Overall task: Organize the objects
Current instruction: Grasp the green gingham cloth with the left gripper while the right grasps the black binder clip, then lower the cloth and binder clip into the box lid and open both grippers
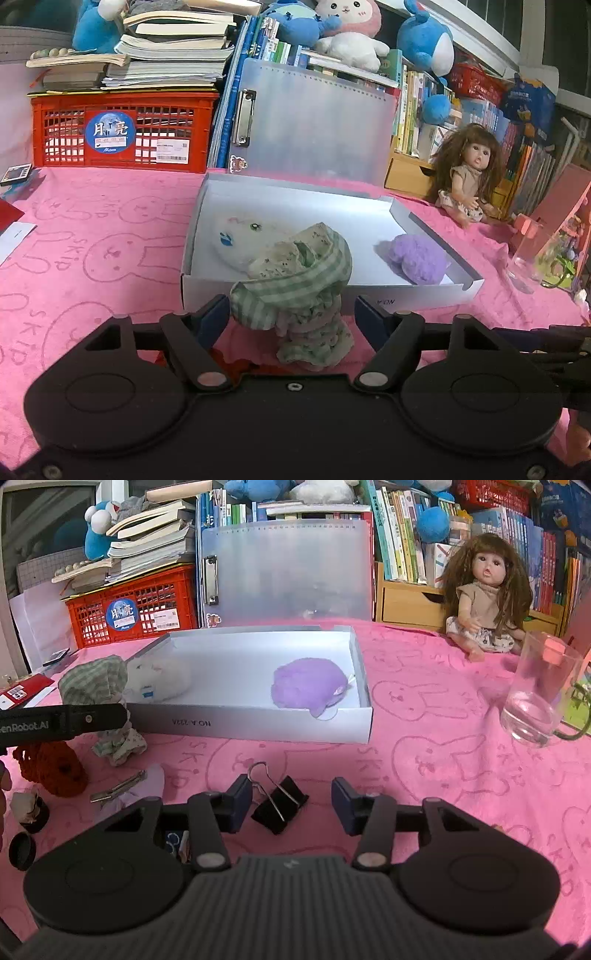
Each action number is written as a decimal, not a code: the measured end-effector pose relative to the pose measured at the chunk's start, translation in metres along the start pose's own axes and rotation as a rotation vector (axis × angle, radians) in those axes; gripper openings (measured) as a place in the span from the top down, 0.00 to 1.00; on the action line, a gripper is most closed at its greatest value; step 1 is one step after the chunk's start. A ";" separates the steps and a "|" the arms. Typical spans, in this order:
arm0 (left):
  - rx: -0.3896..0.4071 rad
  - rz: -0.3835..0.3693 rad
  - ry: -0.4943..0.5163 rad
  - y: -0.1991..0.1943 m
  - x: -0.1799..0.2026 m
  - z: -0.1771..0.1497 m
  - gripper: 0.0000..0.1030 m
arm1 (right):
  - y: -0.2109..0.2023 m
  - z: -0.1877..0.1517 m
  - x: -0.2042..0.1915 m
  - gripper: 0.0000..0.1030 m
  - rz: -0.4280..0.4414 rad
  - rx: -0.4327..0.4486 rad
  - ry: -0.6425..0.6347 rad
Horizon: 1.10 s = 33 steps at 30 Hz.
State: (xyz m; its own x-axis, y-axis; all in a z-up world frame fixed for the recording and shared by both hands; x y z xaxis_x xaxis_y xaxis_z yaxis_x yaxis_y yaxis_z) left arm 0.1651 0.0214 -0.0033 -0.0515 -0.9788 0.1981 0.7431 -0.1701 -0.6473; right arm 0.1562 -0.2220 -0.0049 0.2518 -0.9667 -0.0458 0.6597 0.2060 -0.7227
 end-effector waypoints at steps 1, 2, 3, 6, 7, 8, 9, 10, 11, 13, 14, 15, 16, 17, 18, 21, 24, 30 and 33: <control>-0.001 -0.001 0.003 0.001 0.001 0.000 0.35 | 0.001 0.000 0.000 0.44 0.002 -0.002 -0.004; -0.002 -0.002 0.005 0.001 0.001 -0.001 0.39 | 0.001 -0.001 -0.001 0.44 0.005 -0.006 -0.008; -0.003 -0.003 0.007 0.002 0.002 -0.001 0.41 | 0.002 -0.002 -0.002 0.46 0.006 -0.009 -0.012; -0.001 -0.001 0.014 0.003 0.004 -0.003 0.59 | 0.002 -0.003 -0.005 0.58 -0.009 -0.009 -0.030; 0.000 -0.013 0.011 0.002 0.005 -0.003 0.66 | 0.002 -0.003 -0.005 0.65 -0.006 -0.007 -0.031; 0.005 -0.017 0.008 0.000 0.006 -0.004 0.69 | 0.001 -0.003 -0.005 0.67 -0.002 -0.005 -0.023; 0.011 -0.011 0.011 -0.001 0.007 -0.003 0.70 | 0.001 -0.003 -0.005 0.69 0.002 -0.009 -0.012; 0.016 -0.006 0.019 -0.003 0.008 -0.003 0.71 | 0.001 -0.002 -0.004 0.71 0.005 -0.008 -0.007; 0.022 -0.009 0.027 -0.005 0.009 -0.003 0.71 | 0.000 -0.002 -0.004 0.72 0.007 -0.009 -0.005; 0.027 -0.019 0.036 -0.007 0.012 -0.003 0.71 | -0.002 -0.001 -0.005 0.73 0.005 0.001 -0.005; 0.029 -0.020 0.042 -0.009 0.013 -0.003 0.72 | -0.003 0.000 -0.005 0.73 0.005 0.004 -0.006; 0.033 -0.019 0.048 -0.010 0.014 -0.003 0.72 | -0.003 0.001 -0.005 0.73 0.006 0.007 -0.004; 0.038 -0.018 0.052 -0.012 0.015 -0.003 0.72 | -0.005 0.002 -0.005 0.74 0.007 0.011 -0.001; 0.042 -0.020 0.054 -0.014 0.016 -0.002 0.72 | -0.006 0.003 -0.005 0.74 0.010 0.014 0.002; 0.046 -0.022 0.054 -0.015 0.017 -0.001 0.72 | -0.007 0.004 -0.005 0.74 0.012 0.018 0.007; 0.057 -0.029 0.052 -0.021 0.018 0.003 0.72 | -0.011 0.010 -0.001 0.74 0.037 0.025 0.038; 0.066 -0.034 0.046 -0.024 0.016 0.013 0.72 | -0.013 0.020 0.002 0.74 0.063 0.031 0.069; 0.060 -0.024 0.025 -0.016 0.009 0.039 0.72 | -0.013 0.050 0.007 0.74 0.085 0.056 0.087; 0.040 -0.035 0.014 -0.006 0.004 0.058 0.72 | -0.011 0.067 0.011 0.74 0.117 0.069 0.122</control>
State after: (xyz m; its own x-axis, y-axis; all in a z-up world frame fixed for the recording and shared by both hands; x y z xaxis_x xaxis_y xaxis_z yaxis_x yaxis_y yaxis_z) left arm 0.1990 0.0251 0.0437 -0.0868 -0.9740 0.2092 0.7667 -0.1994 -0.6103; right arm 0.1998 -0.2248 0.0486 0.2449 -0.9458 -0.2134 0.6787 0.3244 -0.6589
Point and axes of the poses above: each gripper's, at about its wrist camera, not at the fingertips, and y roughly the way its jaws point, x to its right, z to its top, the point moved 3 cm from there along y, roughly the way its jaws point, and after that the axes turned 10 degrees about -x, right-handed, at the moved point
